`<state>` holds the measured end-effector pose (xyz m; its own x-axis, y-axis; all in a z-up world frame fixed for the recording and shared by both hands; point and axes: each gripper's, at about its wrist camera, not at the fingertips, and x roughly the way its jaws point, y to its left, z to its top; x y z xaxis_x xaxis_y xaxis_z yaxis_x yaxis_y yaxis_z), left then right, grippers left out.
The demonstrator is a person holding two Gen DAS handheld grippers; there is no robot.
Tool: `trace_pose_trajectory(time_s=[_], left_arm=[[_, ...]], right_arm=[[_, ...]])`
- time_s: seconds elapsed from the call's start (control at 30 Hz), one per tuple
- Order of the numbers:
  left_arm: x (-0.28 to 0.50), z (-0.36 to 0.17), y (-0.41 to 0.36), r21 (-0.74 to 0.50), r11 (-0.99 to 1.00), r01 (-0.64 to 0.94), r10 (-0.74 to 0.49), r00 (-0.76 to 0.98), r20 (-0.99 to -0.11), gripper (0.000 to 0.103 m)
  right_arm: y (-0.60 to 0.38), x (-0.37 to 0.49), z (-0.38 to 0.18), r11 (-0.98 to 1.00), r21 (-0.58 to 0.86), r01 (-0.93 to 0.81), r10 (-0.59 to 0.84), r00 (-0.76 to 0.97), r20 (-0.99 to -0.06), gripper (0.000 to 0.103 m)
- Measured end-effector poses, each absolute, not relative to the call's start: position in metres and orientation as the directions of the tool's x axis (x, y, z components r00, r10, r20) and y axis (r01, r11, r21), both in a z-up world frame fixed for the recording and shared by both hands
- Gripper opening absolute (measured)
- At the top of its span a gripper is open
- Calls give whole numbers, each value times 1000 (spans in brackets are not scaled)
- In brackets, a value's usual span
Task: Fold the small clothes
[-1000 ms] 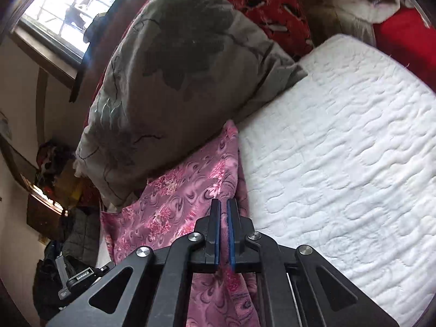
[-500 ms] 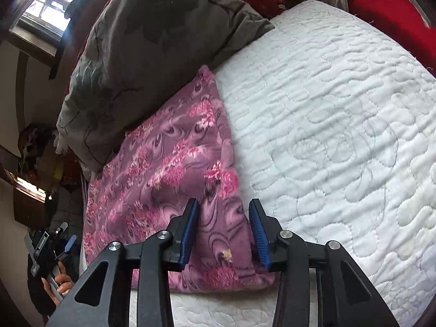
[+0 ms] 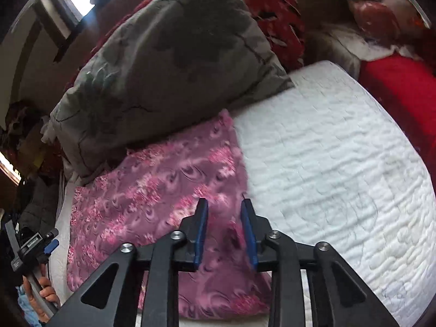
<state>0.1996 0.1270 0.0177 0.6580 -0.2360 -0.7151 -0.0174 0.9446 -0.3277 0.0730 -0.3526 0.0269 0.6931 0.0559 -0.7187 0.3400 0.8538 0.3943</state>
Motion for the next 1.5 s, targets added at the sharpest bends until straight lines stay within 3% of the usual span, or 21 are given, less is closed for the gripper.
trace_pose_trajectory(time_s=[0.1, 0.17, 0.23, 0.3, 0.43, 0.53, 0.6, 0.67, 0.93, 1.03, 1.27, 1.4, 1.5], left_arm=[[213, 4, 95, -243, 970, 10, -196, 623, -757, 61], [228, -18, 80, -122, 992, -21, -89, 567, -819, 61], [237, -38, 78, -59, 997, -49, -25, 520, -854, 69], [240, -41, 87, -80, 992, -93, -19, 526, -850, 83], [243, -39, 103, -148, 983, -112, -69, 520, -851, 82], [244, -37, 101, -127, 986, -110, -49, 532, -845, 82], [243, -39, 98, -98, 990, -103, -28, 534, -845, 83], [240, -37, 93, -98, 990, -104, -27, 535, -845, 82], [240, -38, 97, -126, 986, -107, -51, 527, -849, 83], [241, -37, 98, -126, 986, -107, -51, 524, -850, 83], [225, -9, 106, -153, 985, -76, -78, 595, -800, 82], [229, -38, 100, -77, 994, -83, -26, 496, -868, 83], [225, -36, 111, -153, 982, -107, -83, 485, -871, 82]], right_arm=[[-334, 102, 35, 888, 348, 299, 37, 709, -704, 31], [-329, 116, 29, 888, 351, 297, 34, 719, -694, 31], [-328, 134, 5, 885, 339, 318, 35, 682, -731, 34], [-331, 145, -24, 888, 306, 343, 43, 600, -799, 34], [-330, 146, -6, 895, 307, 323, 31, 642, -766, 36], [-335, 138, 10, 887, 328, 326, -10, 724, -690, 38], [-340, 141, -1, 885, 317, 342, -12, 696, -718, 50], [-344, 149, -25, 882, 298, 365, 15, 610, -792, 49], [-352, 114, -1, 856, 359, 372, -3, 698, -716, 50], [-353, 112, -28, 858, 324, 398, 23, 602, -798, 50], [-353, 79, -4, 848, 348, 401, -20, 679, -734, 51], [-351, 77, -26, 858, 321, 400, 21, 599, -801, 49], [-349, 79, -15, 868, 286, 405, -13, 595, -804, 50]])
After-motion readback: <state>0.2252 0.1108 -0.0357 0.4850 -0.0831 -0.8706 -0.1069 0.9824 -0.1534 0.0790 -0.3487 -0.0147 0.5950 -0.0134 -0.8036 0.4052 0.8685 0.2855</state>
